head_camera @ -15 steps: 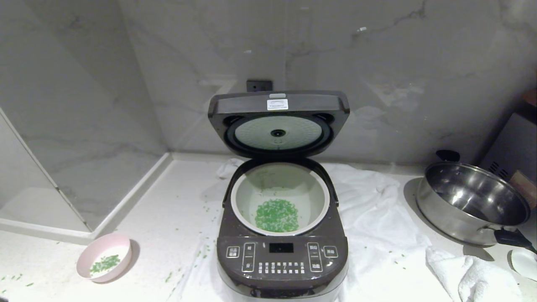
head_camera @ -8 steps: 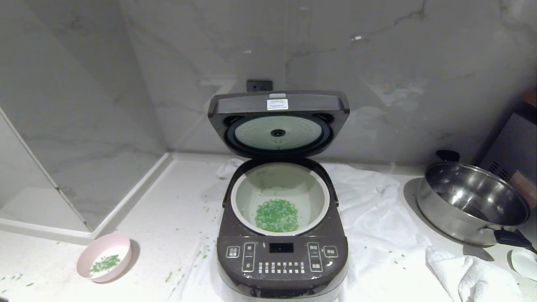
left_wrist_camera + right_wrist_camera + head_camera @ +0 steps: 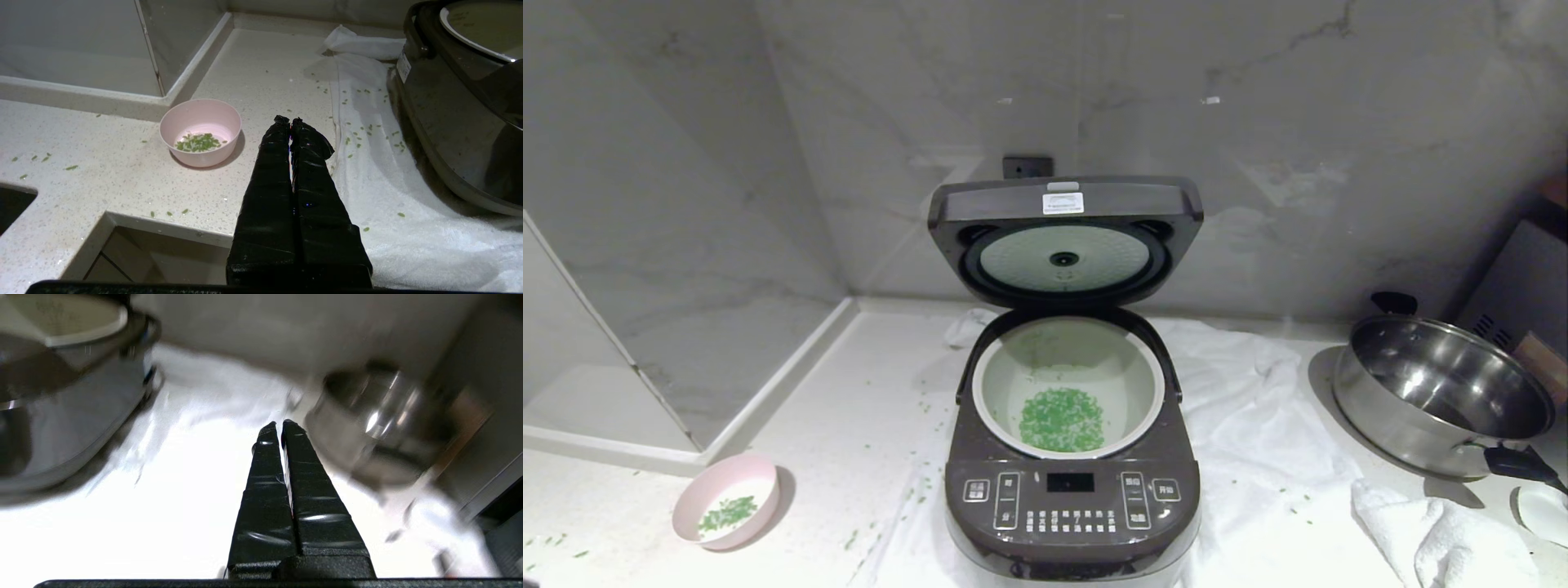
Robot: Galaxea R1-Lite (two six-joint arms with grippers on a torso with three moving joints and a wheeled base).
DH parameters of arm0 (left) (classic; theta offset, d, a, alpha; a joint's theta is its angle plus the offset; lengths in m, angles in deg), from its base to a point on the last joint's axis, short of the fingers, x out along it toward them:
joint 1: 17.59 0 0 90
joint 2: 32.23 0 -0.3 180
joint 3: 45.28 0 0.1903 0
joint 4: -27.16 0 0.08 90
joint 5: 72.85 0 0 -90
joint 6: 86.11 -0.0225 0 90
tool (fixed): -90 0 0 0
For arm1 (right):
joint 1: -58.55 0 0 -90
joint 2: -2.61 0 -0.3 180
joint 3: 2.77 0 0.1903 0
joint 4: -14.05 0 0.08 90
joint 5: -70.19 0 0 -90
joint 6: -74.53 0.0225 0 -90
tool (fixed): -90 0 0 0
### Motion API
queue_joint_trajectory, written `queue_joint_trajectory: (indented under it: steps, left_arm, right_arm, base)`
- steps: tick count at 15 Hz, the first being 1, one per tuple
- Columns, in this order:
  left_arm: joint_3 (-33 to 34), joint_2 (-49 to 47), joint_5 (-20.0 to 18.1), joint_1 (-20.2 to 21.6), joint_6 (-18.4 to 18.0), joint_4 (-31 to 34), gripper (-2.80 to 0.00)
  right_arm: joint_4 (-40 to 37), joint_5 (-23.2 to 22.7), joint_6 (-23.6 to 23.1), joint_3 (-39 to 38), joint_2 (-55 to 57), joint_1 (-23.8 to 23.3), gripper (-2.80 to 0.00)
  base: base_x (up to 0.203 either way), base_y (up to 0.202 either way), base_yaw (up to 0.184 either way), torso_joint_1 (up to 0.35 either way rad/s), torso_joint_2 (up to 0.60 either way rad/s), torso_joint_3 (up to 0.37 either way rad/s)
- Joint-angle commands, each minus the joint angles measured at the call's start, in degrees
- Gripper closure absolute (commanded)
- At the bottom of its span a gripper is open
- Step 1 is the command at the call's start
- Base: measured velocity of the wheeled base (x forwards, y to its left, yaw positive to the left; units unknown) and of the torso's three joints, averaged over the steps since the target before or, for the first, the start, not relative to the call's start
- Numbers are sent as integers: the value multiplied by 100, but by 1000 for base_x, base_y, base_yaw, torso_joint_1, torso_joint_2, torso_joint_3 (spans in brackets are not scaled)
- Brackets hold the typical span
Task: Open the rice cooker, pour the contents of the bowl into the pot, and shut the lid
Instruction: Turn on the tap
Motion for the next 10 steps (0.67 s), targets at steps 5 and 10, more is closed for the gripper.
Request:
queue_joint_trajectory:
  steps: [5,10]
  left_arm:
    - [0,1,2,1,2,0,0]
    - [0,1,2,10,2,0,0]
  right_arm:
    - [-247,166,693,-37,0,18,0]
    - [-247,183,843,-37,0,18,0]
  base:
    - [0,0,0,0,0,0]
    - [0,0,0,0,0,0]
